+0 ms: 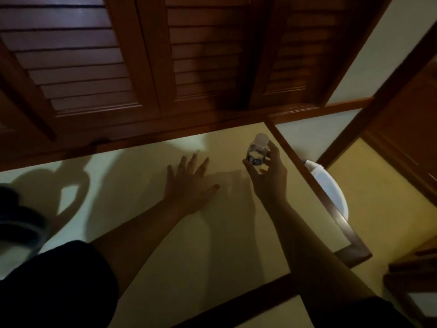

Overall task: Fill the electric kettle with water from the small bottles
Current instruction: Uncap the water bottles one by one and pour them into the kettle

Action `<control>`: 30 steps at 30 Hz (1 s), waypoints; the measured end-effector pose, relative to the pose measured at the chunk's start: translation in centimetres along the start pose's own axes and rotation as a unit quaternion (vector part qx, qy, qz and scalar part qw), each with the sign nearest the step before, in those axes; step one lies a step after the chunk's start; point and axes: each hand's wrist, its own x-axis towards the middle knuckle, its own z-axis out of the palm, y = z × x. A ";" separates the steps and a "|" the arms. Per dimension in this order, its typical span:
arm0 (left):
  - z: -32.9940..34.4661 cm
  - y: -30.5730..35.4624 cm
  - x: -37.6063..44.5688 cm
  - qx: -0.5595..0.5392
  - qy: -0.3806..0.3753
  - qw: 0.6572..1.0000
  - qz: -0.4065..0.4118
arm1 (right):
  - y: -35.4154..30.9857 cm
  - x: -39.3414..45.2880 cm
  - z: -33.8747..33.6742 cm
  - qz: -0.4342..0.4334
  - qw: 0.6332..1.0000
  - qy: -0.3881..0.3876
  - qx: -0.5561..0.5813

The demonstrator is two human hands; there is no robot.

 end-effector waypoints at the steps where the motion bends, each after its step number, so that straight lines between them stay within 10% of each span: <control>1: 0.3 0.2 0.9 -0.001 0.001 1.000 -0.004 | 0.7 1.5 0.0 0.009 1.000 -0.007 0.004; 30: 3.2 1.3 4.8 -0.031 0.051 0.998 -0.028 | 8.2 20.4 0.6 0.041 0.997 -0.064 -0.023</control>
